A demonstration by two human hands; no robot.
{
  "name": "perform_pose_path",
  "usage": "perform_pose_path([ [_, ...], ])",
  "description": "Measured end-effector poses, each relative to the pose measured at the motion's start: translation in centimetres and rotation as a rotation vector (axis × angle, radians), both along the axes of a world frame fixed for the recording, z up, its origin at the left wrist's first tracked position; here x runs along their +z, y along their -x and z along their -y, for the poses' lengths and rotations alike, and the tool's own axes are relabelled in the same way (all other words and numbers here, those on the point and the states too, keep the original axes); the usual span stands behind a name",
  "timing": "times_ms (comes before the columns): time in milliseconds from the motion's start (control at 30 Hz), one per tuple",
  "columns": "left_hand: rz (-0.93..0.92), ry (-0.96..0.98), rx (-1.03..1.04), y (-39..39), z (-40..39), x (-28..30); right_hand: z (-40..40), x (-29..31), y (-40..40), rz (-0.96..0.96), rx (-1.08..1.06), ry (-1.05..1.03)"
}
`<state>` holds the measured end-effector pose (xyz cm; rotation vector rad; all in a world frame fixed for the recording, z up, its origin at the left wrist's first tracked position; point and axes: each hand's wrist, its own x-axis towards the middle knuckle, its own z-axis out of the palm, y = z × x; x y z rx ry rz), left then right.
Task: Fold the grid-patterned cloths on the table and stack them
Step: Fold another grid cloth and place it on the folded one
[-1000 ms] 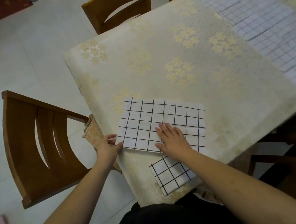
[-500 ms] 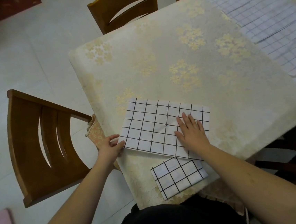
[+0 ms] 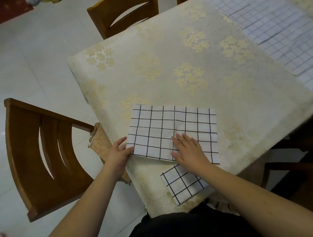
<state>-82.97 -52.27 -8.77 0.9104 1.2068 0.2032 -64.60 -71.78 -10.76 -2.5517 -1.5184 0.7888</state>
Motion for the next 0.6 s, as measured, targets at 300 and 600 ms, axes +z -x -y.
perform_pose_path([
  [300,0.104,0.348,0.081,-0.1,3.7,0.2,-1.1,0.7,-0.3,-0.049,-0.161,-0.049],
  [600,-0.057,0.195,-0.095,-2.4,7.7,-1.5,-3.0,1.5,-4.9,-0.067,-0.231,-0.084],
])
